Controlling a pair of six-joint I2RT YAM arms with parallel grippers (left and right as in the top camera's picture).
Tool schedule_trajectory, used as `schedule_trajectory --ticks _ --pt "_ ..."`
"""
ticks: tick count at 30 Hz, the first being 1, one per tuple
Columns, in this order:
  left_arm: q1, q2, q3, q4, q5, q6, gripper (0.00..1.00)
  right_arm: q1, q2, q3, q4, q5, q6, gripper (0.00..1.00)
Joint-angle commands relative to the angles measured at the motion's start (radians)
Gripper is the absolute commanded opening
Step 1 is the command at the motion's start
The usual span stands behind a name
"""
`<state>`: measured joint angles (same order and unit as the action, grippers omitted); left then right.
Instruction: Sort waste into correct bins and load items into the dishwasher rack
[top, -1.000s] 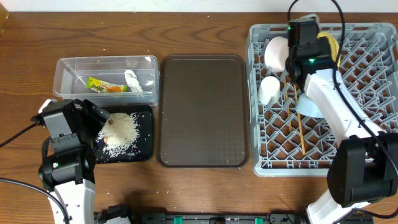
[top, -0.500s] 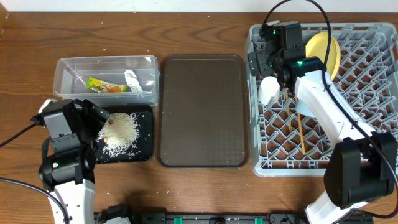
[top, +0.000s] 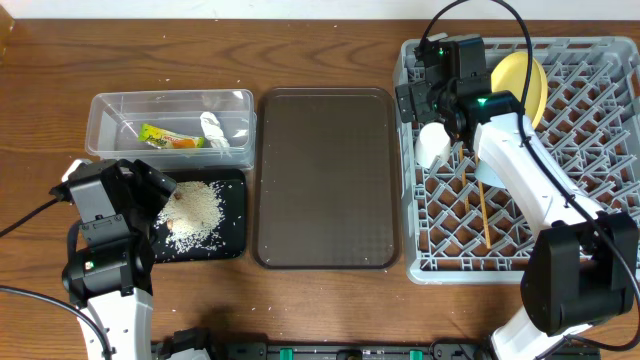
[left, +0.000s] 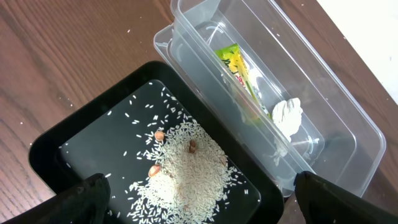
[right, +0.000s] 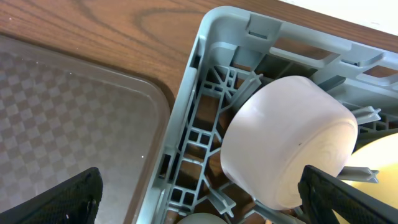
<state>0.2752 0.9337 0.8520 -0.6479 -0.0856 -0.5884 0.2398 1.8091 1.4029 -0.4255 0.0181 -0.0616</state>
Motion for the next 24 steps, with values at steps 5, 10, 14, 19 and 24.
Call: schedule_trajectory --ticks 5,10,14,19,24 --pt "0.006 0.0 0.018 -0.002 -0.013 -0.008 0.98 0.01 -0.014 -0.003 0.0 -0.008 0.013 0.99" --pt "0.006 0.0 0.018 -0.002 -0.013 -0.008 0.98 0.01 -0.042 -0.003 -0.055 -0.008 0.013 0.99" --pt "0.006 0.0 0.018 -0.003 -0.012 -0.008 0.98 0.01 -0.117 -0.003 -0.135 -0.008 0.013 0.99" --pt "0.006 0.0 0.018 -0.002 -0.012 -0.008 0.98 0.008 -0.254 -0.003 -0.209 0.004 0.011 0.99" --pt "0.006 0.0 0.018 -0.002 -0.013 -0.008 0.98 0.008 -0.41 -0.003 -0.268 0.082 0.001 0.99"
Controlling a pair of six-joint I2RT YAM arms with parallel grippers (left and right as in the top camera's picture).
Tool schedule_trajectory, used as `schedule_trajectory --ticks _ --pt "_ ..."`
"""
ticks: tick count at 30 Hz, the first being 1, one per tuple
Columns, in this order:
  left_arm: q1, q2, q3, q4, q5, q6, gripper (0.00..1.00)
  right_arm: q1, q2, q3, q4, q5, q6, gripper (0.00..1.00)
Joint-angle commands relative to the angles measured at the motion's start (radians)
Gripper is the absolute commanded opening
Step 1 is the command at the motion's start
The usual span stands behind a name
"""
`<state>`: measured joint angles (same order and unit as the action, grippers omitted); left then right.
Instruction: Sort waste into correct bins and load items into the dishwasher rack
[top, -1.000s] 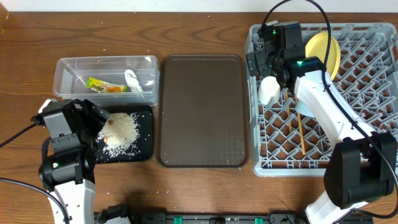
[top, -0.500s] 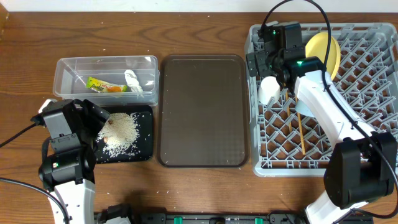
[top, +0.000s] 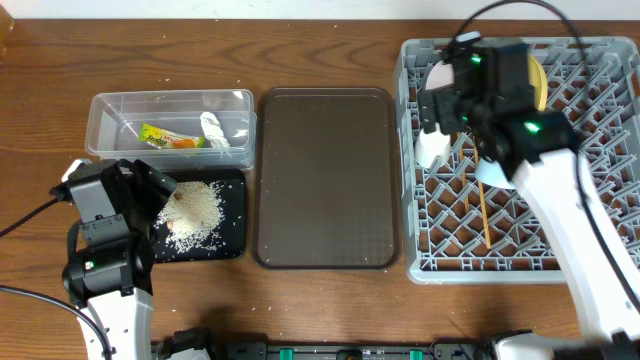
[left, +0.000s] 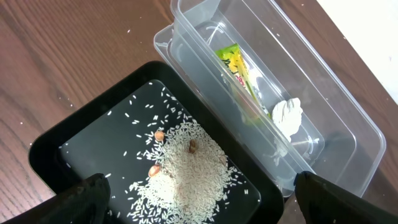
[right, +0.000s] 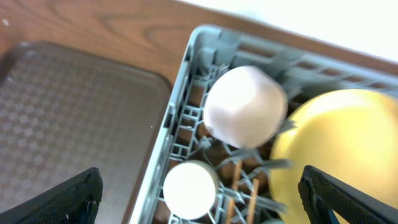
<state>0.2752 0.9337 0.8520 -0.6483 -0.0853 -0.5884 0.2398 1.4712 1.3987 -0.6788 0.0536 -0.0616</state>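
The grey dishwasher rack holds an upturned white bowl, a white cup, a yellow plate and wooden chopsticks. My right gripper hangs open above the rack's far left corner, over the cup and bowl, holding nothing. My left gripper is open over the black bin, which holds rice. The clear bin contains a green wrapper and a crumpled tissue.
A brown tray lies bare between the bins and the rack. The two bins sit side by side at the left of the wooden table. The right arm stretches over the rack's middle.
My right gripper was close beside the white bowl; now it is higher and further back, with bowl, cup and plate all below it. The left arm has not moved.
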Motion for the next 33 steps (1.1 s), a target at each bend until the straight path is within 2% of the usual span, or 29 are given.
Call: schedule_trajectory --ticks 1,8,13,17,21,28,33 --pt "0.006 0.0 0.018 -0.002 -0.013 -0.008 0.98 0.008 -0.1 0.002 -0.019 0.047 0.001 0.99" --pt "0.006 0.0 0.018 -0.002 -0.013 -0.008 0.98 0.008 -0.276 -0.011 -0.033 0.046 0.002 0.99" --pt "0.006 0.0 0.018 -0.002 -0.013 -0.008 0.98 0.007 -0.425 -0.107 -0.023 0.047 0.001 0.99" --pt "0.006 0.0 0.018 -0.002 -0.013 -0.008 0.98 -0.013 -0.617 -0.302 0.043 0.047 0.019 0.99" --pt "0.006 0.0 0.018 -0.002 -0.013 -0.008 0.98 -0.06 -0.858 -0.544 0.139 0.046 0.107 0.99" --pt "0.006 0.0 0.018 -0.002 -0.013 -0.008 0.98 -0.171 -1.257 -0.889 0.166 0.027 0.228 0.99" --pt "0.006 0.0 0.018 -0.002 -0.013 -0.008 0.98 -0.22 -1.413 -1.064 0.248 -0.056 0.229 0.99"
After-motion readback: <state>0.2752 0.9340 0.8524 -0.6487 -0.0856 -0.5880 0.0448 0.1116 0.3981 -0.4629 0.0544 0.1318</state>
